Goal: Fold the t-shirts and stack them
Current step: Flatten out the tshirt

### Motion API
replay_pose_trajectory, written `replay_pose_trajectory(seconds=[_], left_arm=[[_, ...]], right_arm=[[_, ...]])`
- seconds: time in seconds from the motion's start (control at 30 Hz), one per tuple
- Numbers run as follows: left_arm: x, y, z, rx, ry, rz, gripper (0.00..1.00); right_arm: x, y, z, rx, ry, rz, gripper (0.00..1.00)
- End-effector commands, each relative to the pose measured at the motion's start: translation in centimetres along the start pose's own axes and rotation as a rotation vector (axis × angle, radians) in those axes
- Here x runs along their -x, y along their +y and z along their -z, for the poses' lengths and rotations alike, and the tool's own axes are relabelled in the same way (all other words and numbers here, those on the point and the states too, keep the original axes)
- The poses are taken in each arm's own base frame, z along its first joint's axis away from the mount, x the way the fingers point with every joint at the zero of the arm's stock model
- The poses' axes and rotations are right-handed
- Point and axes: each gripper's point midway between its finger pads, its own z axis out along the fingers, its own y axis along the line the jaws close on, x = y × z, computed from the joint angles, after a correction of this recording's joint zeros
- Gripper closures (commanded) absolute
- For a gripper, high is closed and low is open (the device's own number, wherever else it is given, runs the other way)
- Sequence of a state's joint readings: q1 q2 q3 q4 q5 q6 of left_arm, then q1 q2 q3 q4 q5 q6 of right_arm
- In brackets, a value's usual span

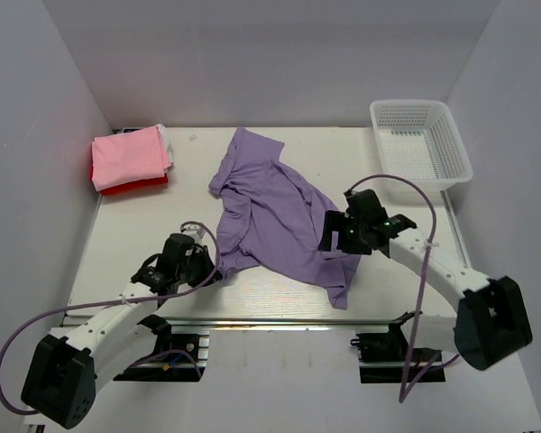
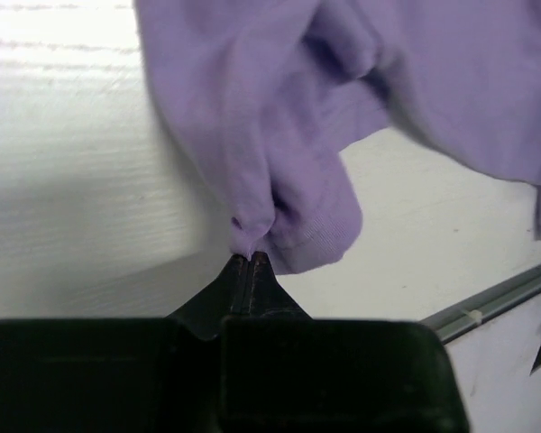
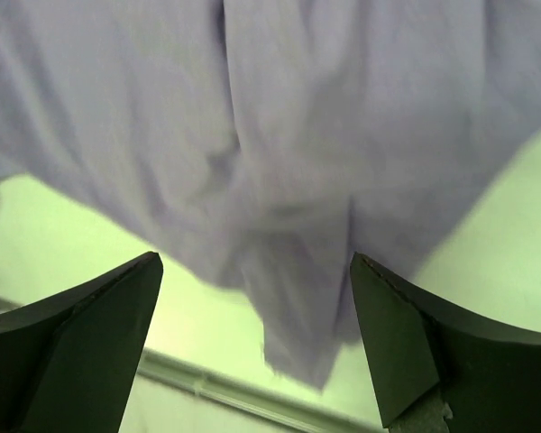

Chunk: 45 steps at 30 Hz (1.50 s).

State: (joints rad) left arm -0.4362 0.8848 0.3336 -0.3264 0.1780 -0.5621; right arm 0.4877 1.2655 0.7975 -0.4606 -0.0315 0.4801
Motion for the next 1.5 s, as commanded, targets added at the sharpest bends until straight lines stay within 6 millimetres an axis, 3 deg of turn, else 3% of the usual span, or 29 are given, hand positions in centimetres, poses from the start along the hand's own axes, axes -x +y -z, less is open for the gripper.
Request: replay_pose_trajectory(seconds=[0.0,0.1,0.2,0.3,0.43,0.53,0.67,0.73,0.8,1.03,1.17,1.3,1.37,1.47], left_arm=[[1.6,-2.1,0.5,-0.096,-0.062,-0.056,1.00],[3.2,-2.9,1.2,-0.108,-0.113,-0.065,1.00],[4.7,-1.9,1.8,-0.015,-0.161,-0.022,1.00],[6.8,0.4,2.7,0.155,-0.252,0.057,1.00],[7.5,1.7,2.9,0.243,-0.266,0.089,1.00],[8.1,1.4,2.9,0.228,-0.289,0.089,1.00],[8.2,1.1,2.7,0.210,-0.293,0.088,1.00],[8.1,1.2,2.8,0.210,-0.292,0.088,1.00],[7.9,1.5,2.9,0.227,-0.288,0.080,1.00],[7.8,1.6,2.7,0.232,-0.281,0.080,1.00],[7.7,1.5,2.7,0.224,-0.276,0.079,1.00],[7.8,1.2,2.7,0.212,-0.278,0.079,1.00],[8.3,0.7,2.8,0.194,-0.288,0.078,1.00],[9.4,0.1,3.4,0.183,-0.321,0.067,1.00]], right_arm=[[-3.8,-1.8,3.2,-0.075,0.098,-0.034,0.10],[-7.9,-2.4,4.1,-0.068,0.187,-0.098,0.10],[-10.0,-2.8,4.8,-0.085,0.235,-0.133,0.10],[-12.2,-3.4,4.9,-0.113,0.313,-0.091,0.10],[-14.2,-2.6,4.0,-0.110,0.414,-0.009,0.10],[-14.5,-3.3,3.4,-0.191,0.423,0.040,0.10],[-14.0,-4.3,2.2,-0.283,0.378,0.076,0.18],[-14.3,-4.8,1.5,-0.318,0.378,0.094,0.29],[-14.9,-5.3,1.2,-0.340,0.384,0.105,0.30],[-13.5,-4.0,-1.5,-0.257,0.254,0.115,0.39],[-12.9,-3.0,-2.3,-0.192,0.210,0.122,0.58],[-12.0,-1.7,-2.4,-0.107,0.145,0.127,1.00],[-11.4,-1.2,-2.4,-0.075,0.103,0.112,1.00],[-8.6,-0.2,-1.0,-0.039,-0.027,0.104,1.00]])
